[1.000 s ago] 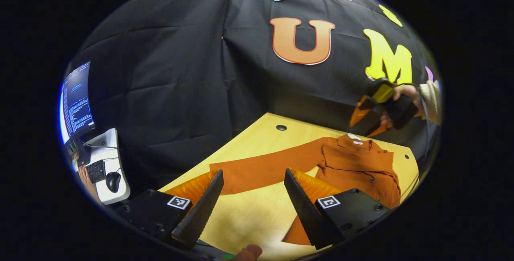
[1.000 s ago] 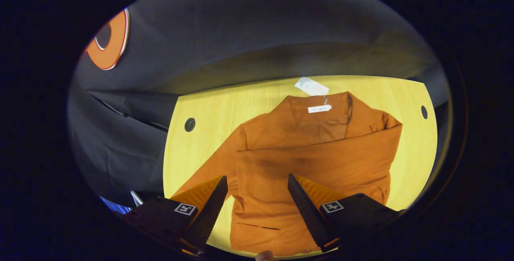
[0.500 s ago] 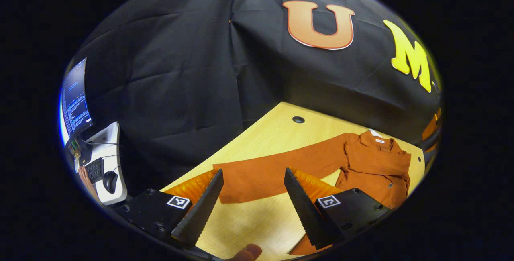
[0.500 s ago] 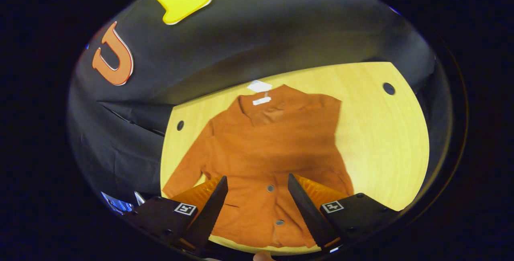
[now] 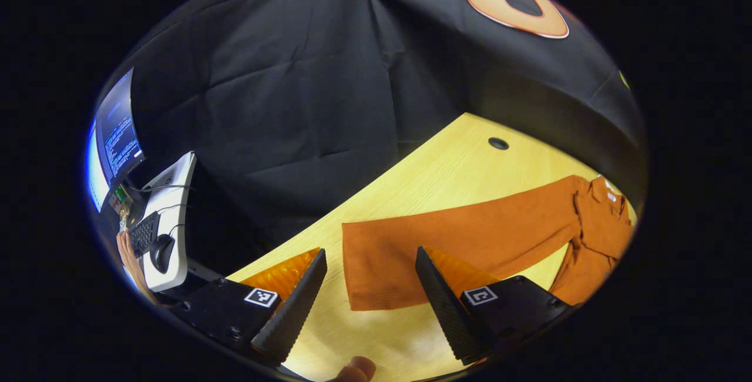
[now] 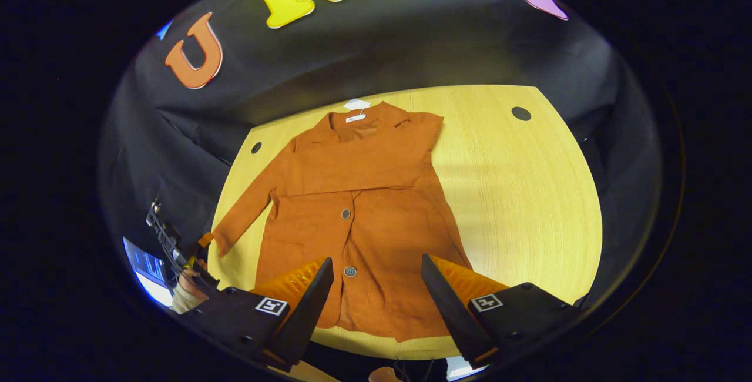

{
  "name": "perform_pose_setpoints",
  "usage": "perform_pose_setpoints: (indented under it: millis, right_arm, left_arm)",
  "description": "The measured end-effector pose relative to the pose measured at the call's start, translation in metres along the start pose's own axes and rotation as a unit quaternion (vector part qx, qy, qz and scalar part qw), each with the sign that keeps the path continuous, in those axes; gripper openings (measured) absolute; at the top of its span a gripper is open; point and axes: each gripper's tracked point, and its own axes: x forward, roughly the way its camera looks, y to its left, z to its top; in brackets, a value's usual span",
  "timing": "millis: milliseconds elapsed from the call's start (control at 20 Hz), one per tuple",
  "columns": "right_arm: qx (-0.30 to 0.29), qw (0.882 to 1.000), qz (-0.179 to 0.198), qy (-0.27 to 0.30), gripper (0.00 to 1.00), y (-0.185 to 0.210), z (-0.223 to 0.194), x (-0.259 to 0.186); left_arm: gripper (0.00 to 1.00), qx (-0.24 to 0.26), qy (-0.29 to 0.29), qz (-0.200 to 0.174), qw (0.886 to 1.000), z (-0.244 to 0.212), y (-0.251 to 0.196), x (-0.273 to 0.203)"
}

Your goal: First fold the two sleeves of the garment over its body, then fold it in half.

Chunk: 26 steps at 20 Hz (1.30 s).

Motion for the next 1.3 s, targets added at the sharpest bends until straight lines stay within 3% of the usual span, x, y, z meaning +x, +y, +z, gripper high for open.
perform_pose_setpoints:
  millis: [150, 400, 450, 550, 750, 850, 950, 1300]
  right_arm:
    - [-0.002, 1.0, 0.003, -0.006, 0.96, 0.001, 0.002, -0.003]
    - [-0.005, 1.0, 0.003, -0.001, 0.93, 0.009, -0.006, -0.002]
    - [-0.006, 1.0, 0.004, 0.001, 0.96, 0.012, -0.006, -0.001]
    - [-0.004, 1.0, 0.009, 0.006, 0.93, 0.019, -0.011, 0.0]
    - [-0.008, 1.0, 0.021, 0.009, 0.96, 0.033, -0.016, 0.001]
    - [-0.01, 0.999, 0.03, 0.009, 0.93, 0.042, -0.019, 0.002]
    - [-0.009, 0.999, 0.036, 0.01, 0.96, 0.046, -0.023, 0.004]
    - [0.013, 0.998, 0.051, 0.017, 0.93, 0.048, -0.038, 0.009]
  left_arm:
    - [0.99, -0.011, 0.037, -0.005, 0.999, -0.02, -0.002, 0.016]
    - [0.99, -0.094, 0.089, -0.006, 0.992, -0.028, 0.0, 0.023]
    - [0.99, -0.096, 0.091, -0.009, 0.991, -0.022, -0.002, 0.024]
    - [0.99, -0.093, 0.117, -0.012, 0.989, -0.021, 0.001, 0.025]
    - [0.99, -0.066, 0.191, -0.013, 0.979, -0.021, -0.001, 0.035]
    - [0.99, -0.073, 0.243, -0.015, 0.967, -0.02, -0.004, 0.038]
    - [0.99, -0.081, 0.289, -0.016, 0.954, -0.02, -0.005, 0.039]
    - [0.99, -0.07, 0.402, -0.033, 0.913, -0.019, -0.009, 0.044]
